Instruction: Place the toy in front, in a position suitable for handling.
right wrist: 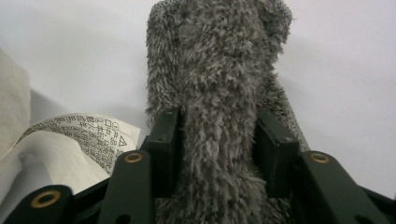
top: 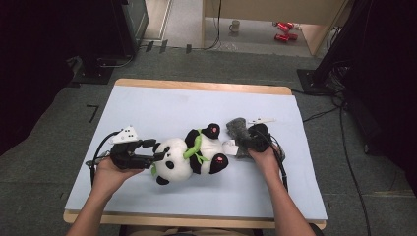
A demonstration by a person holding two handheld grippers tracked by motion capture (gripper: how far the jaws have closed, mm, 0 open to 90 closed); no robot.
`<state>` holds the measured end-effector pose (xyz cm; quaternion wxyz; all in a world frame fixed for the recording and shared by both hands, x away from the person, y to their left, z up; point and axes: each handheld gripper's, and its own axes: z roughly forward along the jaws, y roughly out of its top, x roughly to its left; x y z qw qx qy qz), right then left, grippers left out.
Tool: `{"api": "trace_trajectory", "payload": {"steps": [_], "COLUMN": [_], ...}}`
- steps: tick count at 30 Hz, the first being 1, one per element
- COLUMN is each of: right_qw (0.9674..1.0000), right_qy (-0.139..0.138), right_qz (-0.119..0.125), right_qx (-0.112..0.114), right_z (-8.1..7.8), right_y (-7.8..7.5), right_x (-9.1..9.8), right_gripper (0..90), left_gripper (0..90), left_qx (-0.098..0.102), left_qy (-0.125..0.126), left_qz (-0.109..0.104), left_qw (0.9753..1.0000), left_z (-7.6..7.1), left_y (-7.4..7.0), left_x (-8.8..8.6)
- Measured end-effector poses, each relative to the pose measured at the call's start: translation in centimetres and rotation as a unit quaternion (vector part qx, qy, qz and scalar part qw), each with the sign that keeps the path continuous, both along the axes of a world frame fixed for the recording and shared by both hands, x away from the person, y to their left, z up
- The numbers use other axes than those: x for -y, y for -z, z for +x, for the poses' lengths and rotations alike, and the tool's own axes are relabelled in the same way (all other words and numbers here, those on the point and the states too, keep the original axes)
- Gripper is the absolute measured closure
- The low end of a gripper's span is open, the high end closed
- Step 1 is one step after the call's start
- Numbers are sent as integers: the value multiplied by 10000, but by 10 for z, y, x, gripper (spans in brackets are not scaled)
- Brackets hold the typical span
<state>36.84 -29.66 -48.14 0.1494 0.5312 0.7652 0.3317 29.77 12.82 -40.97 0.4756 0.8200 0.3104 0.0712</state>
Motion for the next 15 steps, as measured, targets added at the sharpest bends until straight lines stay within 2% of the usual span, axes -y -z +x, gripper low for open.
{"api": "trace_trajectory", "payload": {"steps": [4, 9, 11, 13, 15], "right_qw": [9999, 9998, 9994, 9984, 9982], "right_qy": [65, 110, 159, 175, 154], "right_qz": [80, 82, 88, 196, 270], "right_qx": [-64, -140, -309, -500, -521], "right_z": [1, 2, 5, 9, 9], "right_y": [2, 2, 0, -3, -3], "right_x": [1, 0, -1, 1, 3], "right_gripper": [612, 655, 700, 736, 750], "left_gripper": [352, 337, 335, 327, 325], "left_qx": [-75, -136, -109, -85, -81], "left_qy": [-90, -36, -26, -20, -14], "left_qz": [-10, -100, -136, -159, -160], "left_qw": [9999, 9999, 9998, 9998, 9998], "left_z": [-2, 0, 1, 1, 1], "left_y": [9, 19, 20, 21, 21], "left_x": [-5, -6, -6, -7, -7]}}
